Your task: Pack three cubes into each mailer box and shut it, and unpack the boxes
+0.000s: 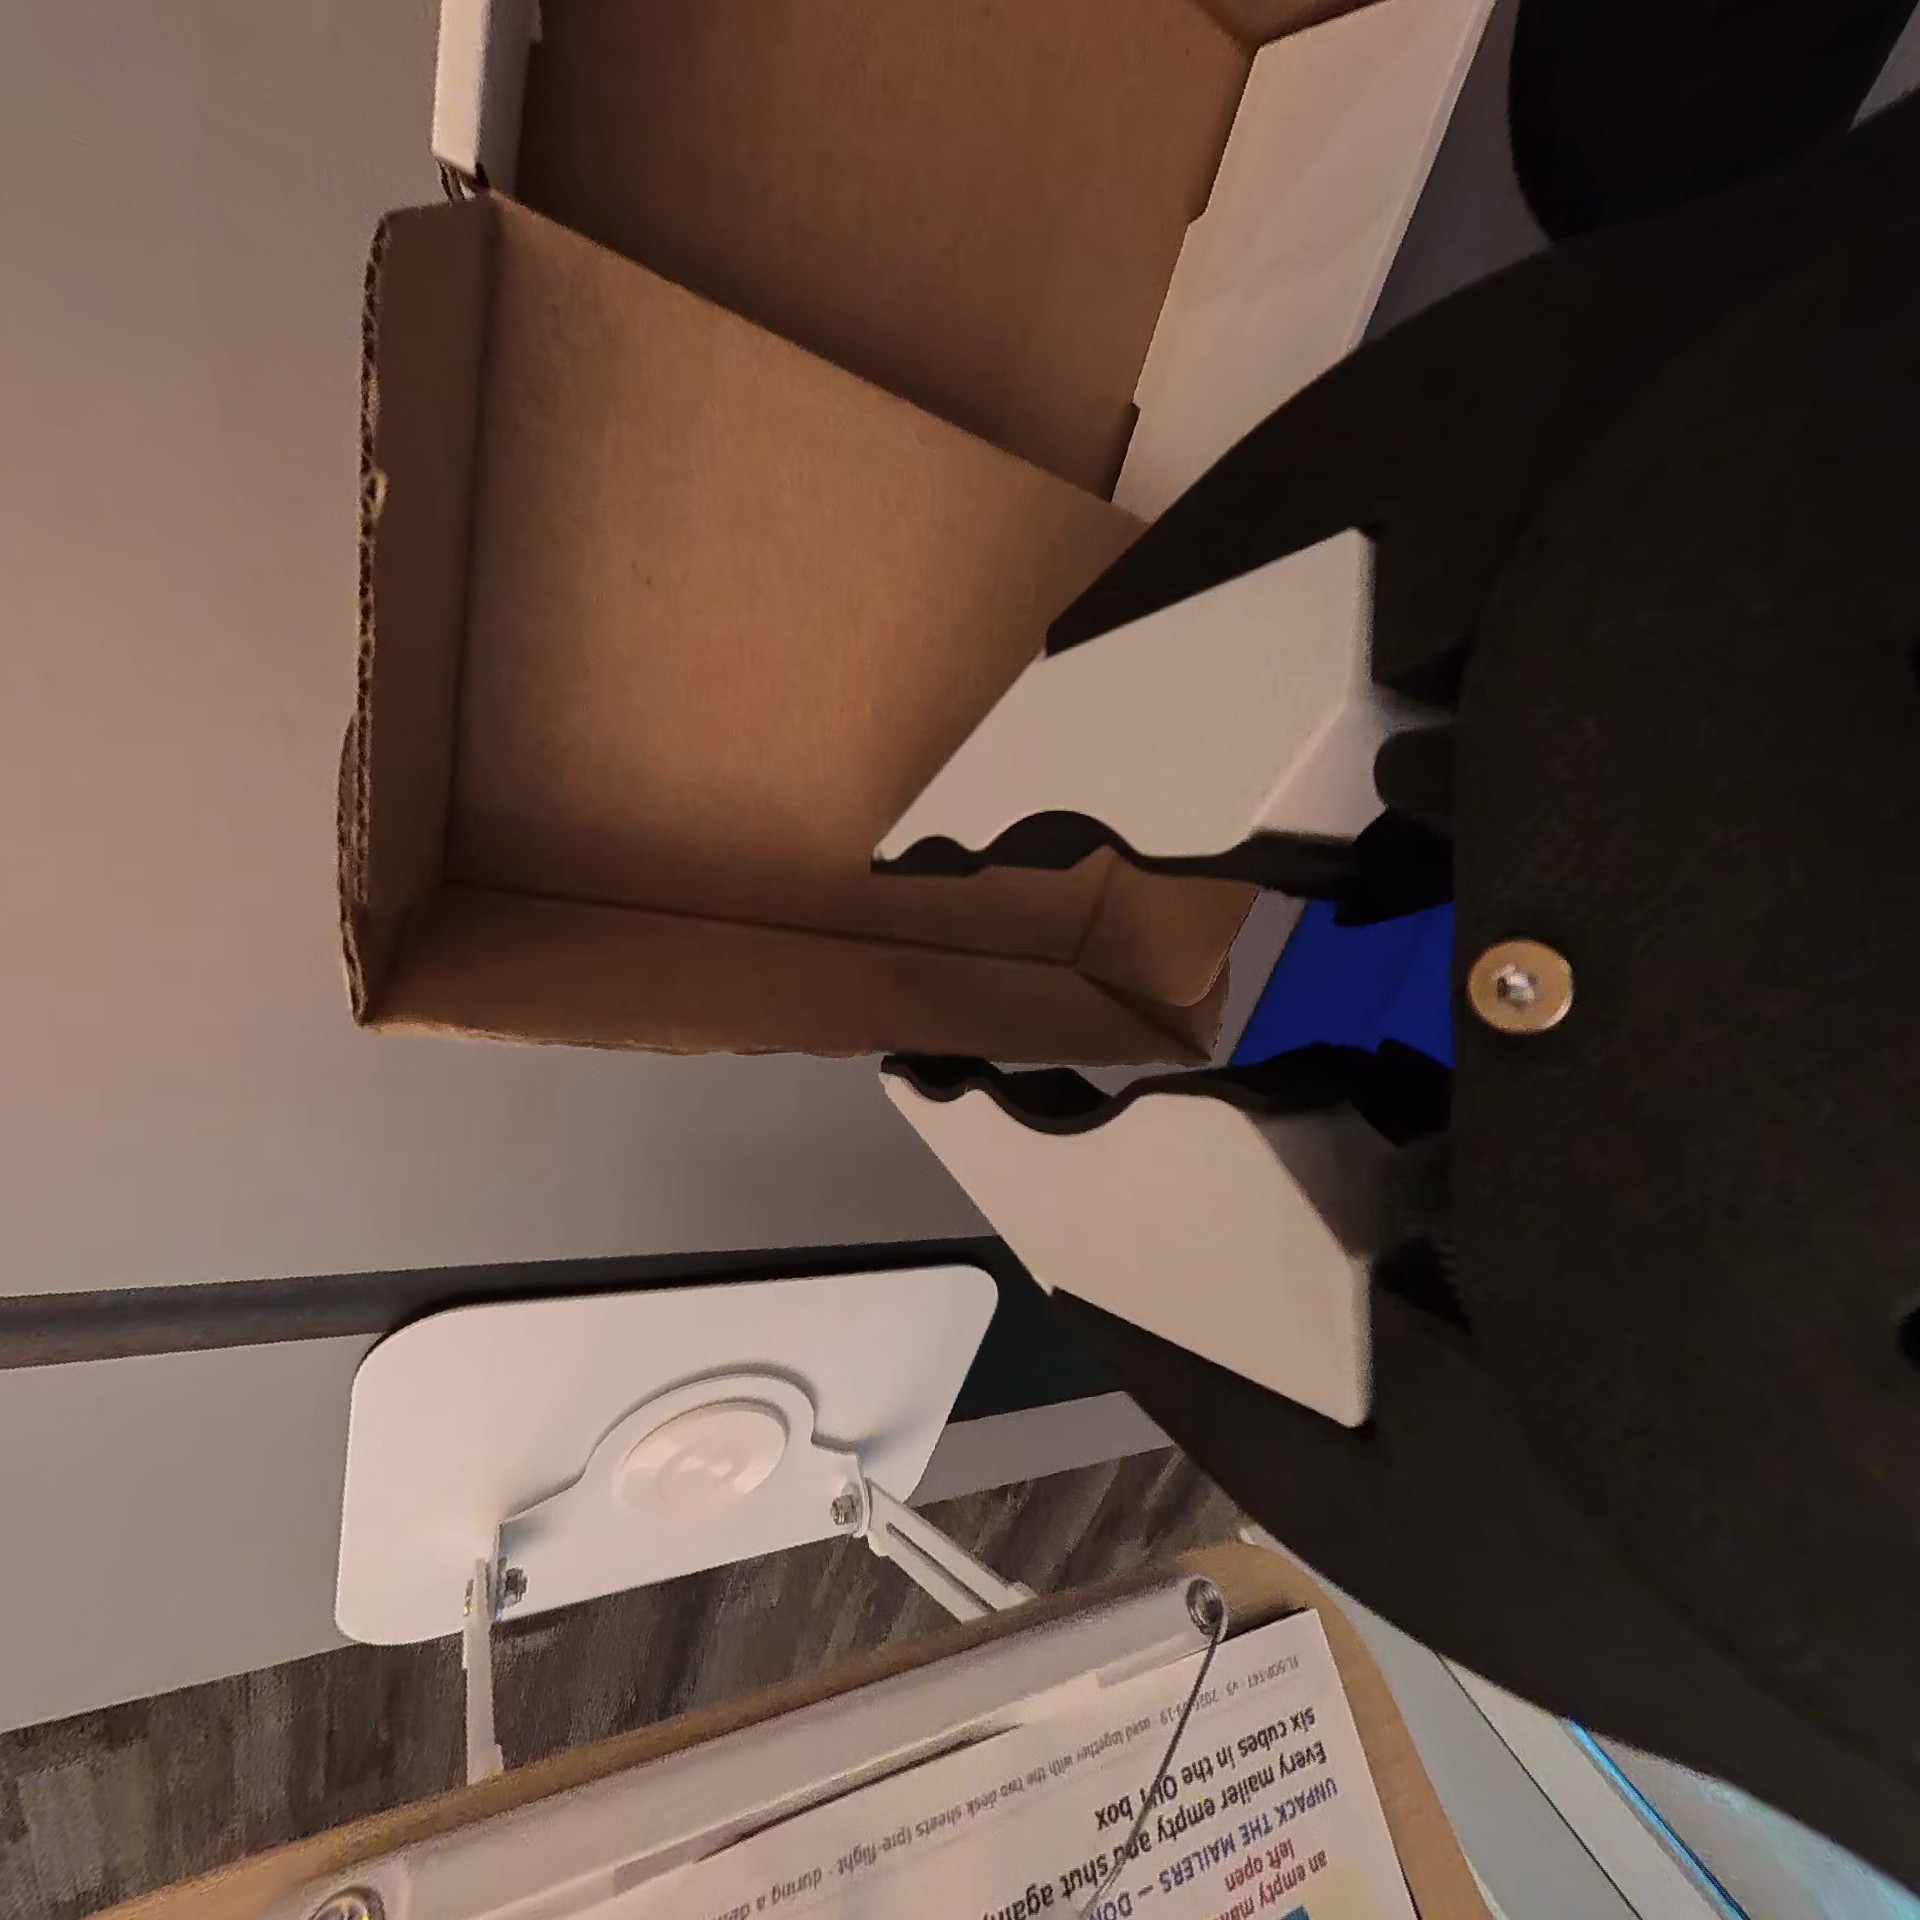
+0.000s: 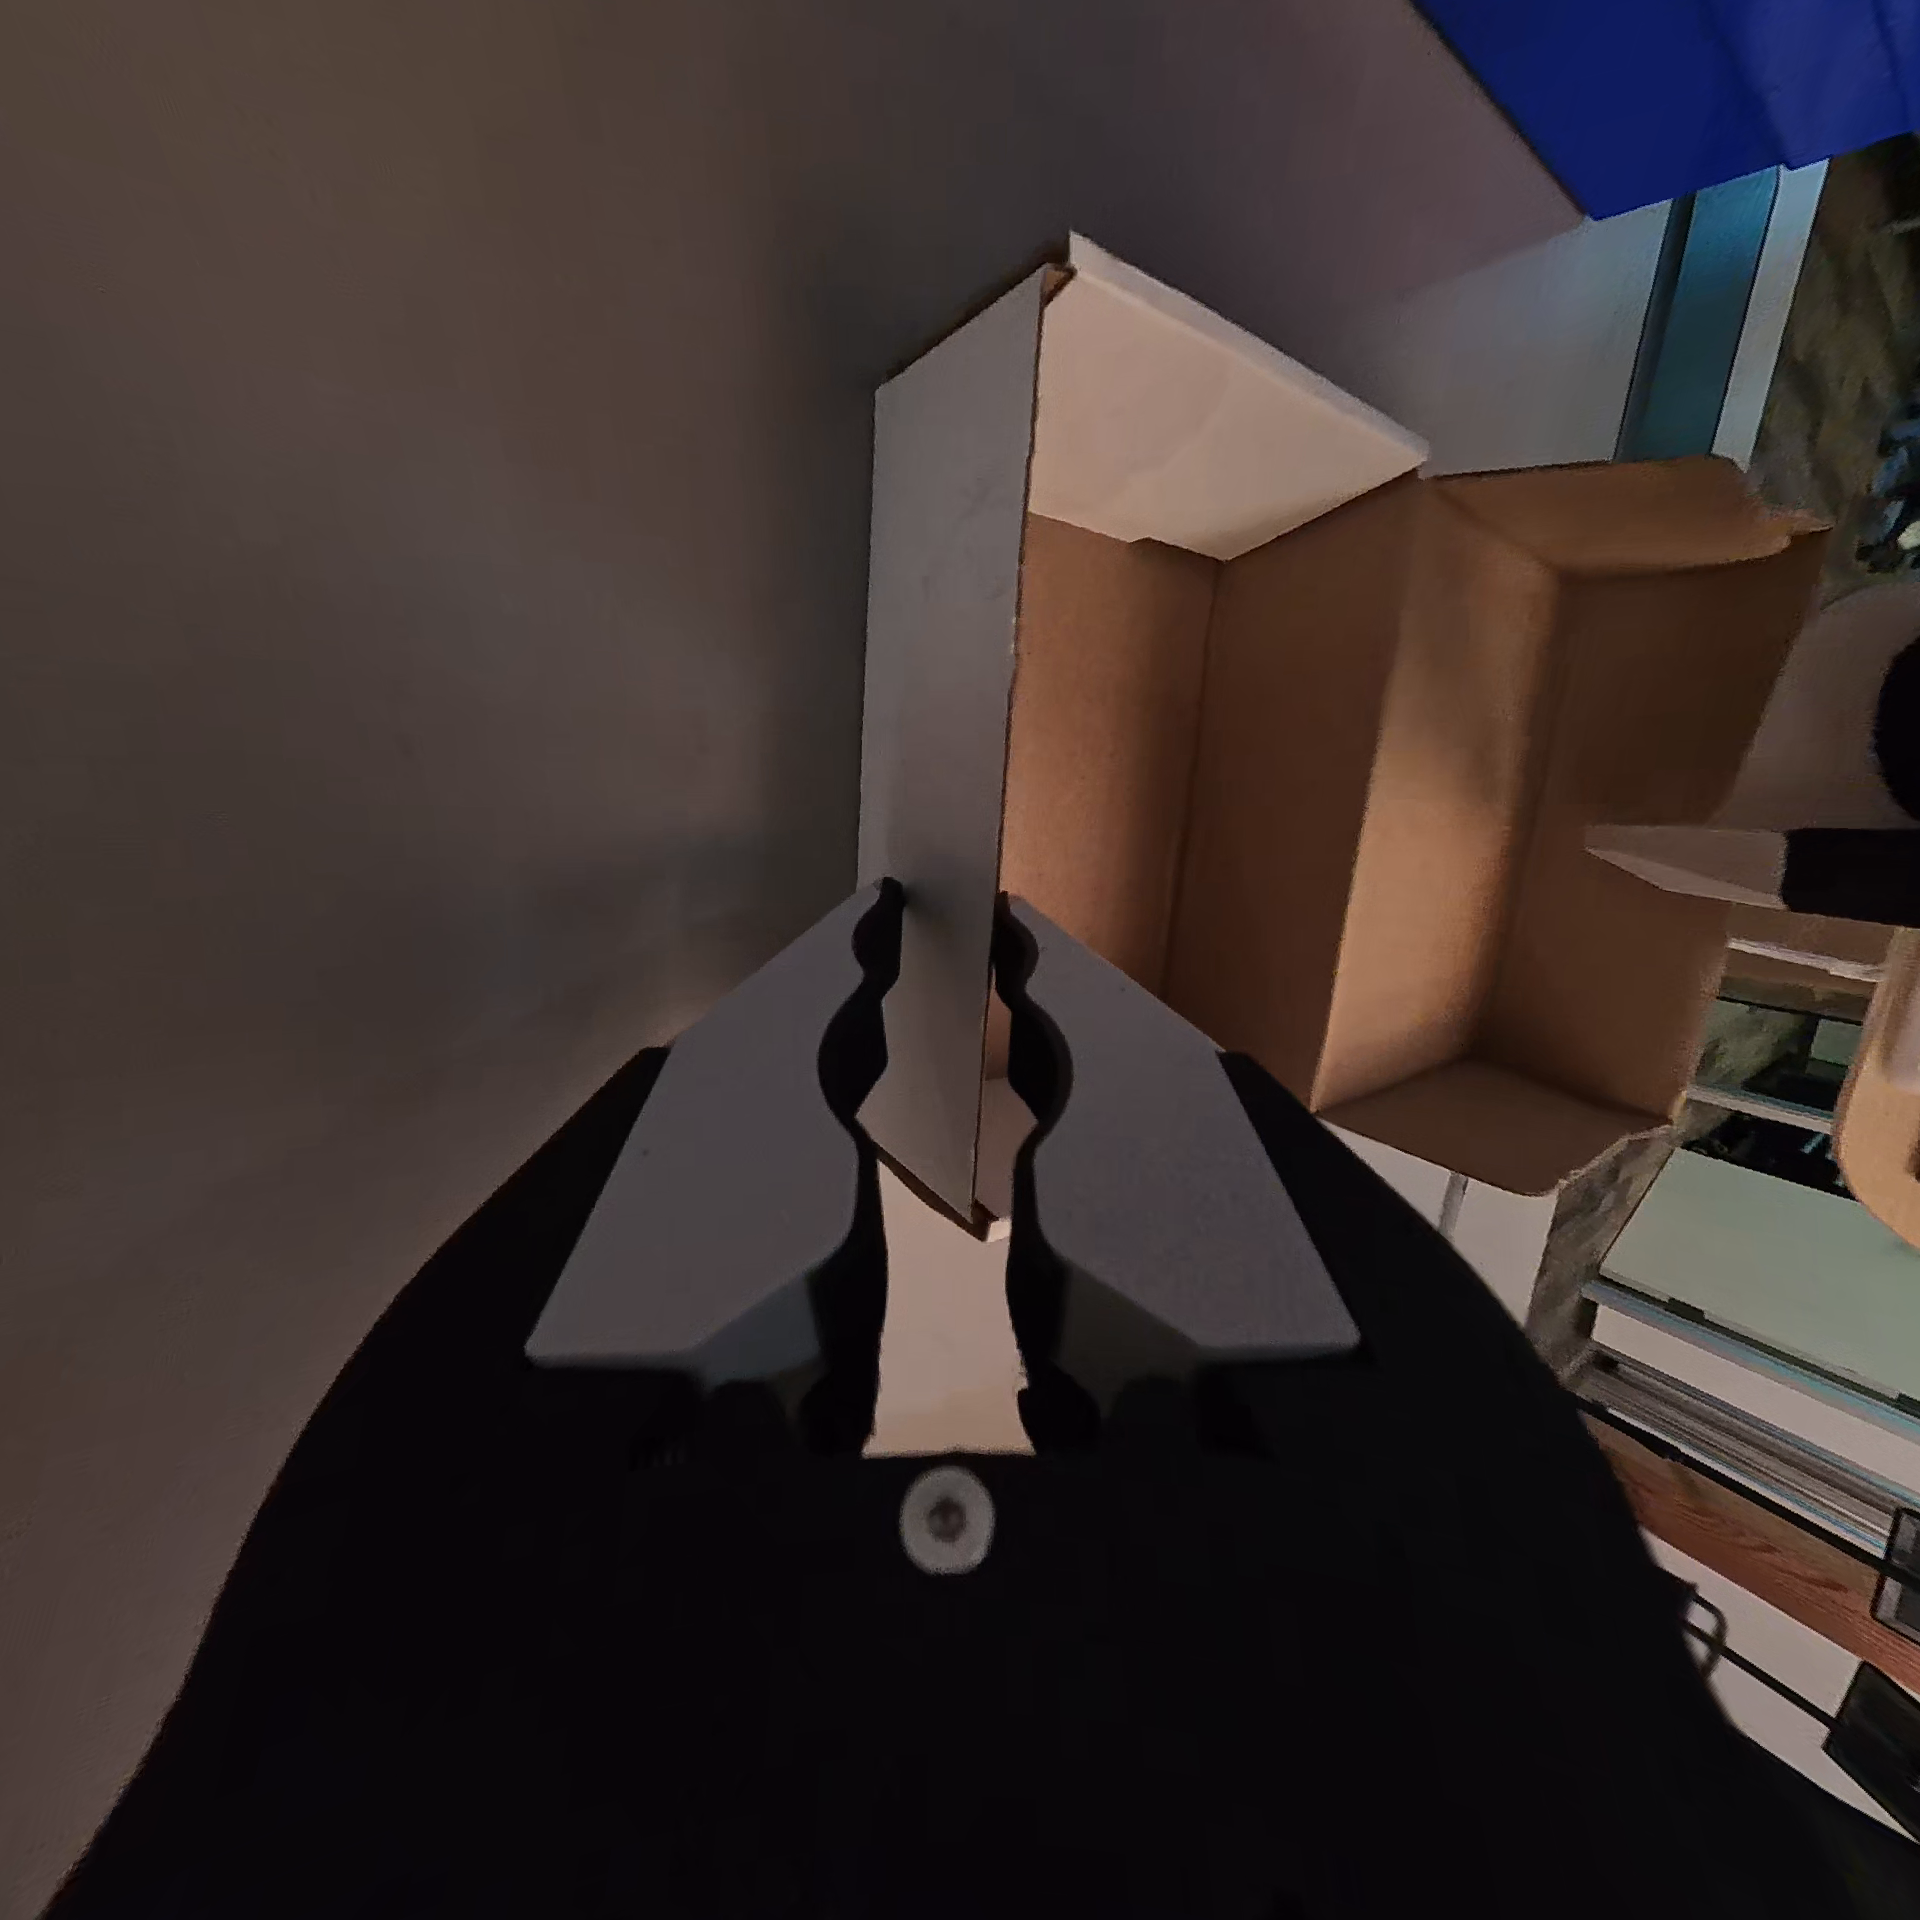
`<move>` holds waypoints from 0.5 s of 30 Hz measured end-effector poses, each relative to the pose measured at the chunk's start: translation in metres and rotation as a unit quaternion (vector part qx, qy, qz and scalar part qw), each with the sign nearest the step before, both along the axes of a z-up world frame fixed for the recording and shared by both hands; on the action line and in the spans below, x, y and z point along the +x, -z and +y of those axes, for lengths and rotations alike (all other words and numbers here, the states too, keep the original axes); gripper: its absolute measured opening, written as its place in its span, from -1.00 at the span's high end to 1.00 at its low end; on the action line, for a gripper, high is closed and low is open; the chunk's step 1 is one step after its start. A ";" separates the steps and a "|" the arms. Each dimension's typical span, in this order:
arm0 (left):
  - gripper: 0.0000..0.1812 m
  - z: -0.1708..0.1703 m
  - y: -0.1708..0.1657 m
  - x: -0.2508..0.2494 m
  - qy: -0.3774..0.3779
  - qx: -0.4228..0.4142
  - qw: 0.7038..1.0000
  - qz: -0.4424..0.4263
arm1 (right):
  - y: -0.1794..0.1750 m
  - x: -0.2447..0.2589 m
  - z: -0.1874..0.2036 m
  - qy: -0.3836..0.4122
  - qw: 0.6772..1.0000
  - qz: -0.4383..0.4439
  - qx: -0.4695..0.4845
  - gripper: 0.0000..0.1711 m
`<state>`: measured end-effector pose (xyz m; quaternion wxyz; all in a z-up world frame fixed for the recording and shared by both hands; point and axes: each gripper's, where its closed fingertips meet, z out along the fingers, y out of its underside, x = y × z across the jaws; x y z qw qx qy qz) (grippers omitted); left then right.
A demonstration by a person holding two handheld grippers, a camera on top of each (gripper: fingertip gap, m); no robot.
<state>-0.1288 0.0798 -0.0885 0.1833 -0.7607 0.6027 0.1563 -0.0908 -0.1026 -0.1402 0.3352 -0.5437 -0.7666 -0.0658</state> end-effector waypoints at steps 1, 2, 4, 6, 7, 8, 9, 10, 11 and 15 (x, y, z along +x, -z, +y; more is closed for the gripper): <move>0.60 -0.001 -0.002 0.001 -0.002 -0.004 1.000 -0.005 | 0.000 0.000 0.000 0.001 1.000 0.003 -0.004 0.82; 0.57 -0.003 -0.004 0.002 -0.005 -0.010 1.000 -0.013 | 0.000 0.000 0.000 0.003 1.000 0.005 -0.007 0.82; 0.45 -0.007 -0.008 0.005 -0.012 -0.023 0.999 -0.028 | -0.001 -0.001 0.001 0.006 1.000 0.010 -0.010 0.81; 0.39 -0.010 -0.016 0.009 -0.012 -0.029 0.999 -0.044 | -0.002 -0.001 0.002 0.008 1.000 0.013 -0.010 0.76; 0.39 -0.012 -0.021 0.011 -0.011 -0.030 0.998 -0.056 | -0.002 -0.001 0.002 0.009 1.000 0.017 -0.010 0.71; 0.38 -0.013 -0.027 0.014 -0.011 -0.029 0.997 -0.068 | -0.003 -0.002 0.002 0.009 1.000 0.022 -0.012 0.68; 0.37 -0.015 -0.034 0.017 -0.010 -0.026 0.996 -0.081 | -0.004 -0.003 0.002 0.009 0.999 0.026 -0.016 0.65; 0.37 -0.016 -0.041 0.019 -0.009 -0.021 0.995 -0.094 | -0.005 -0.004 0.001 0.008 0.999 0.032 -0.019 0.62; 0.36 -0.017 -0.049 0.020 -0.009 -0.014 0.994 -0.106 | -0.007 -0.005 0.001 0.008 0.999 0.039 -0.021 0.57; 0.35 -0.023 -0.086 0.013 -0.017 0.036 0.988 -0.150 | -0.020 -0.010 -0.005 -0.001 0.996 0.077 -0.045 0.40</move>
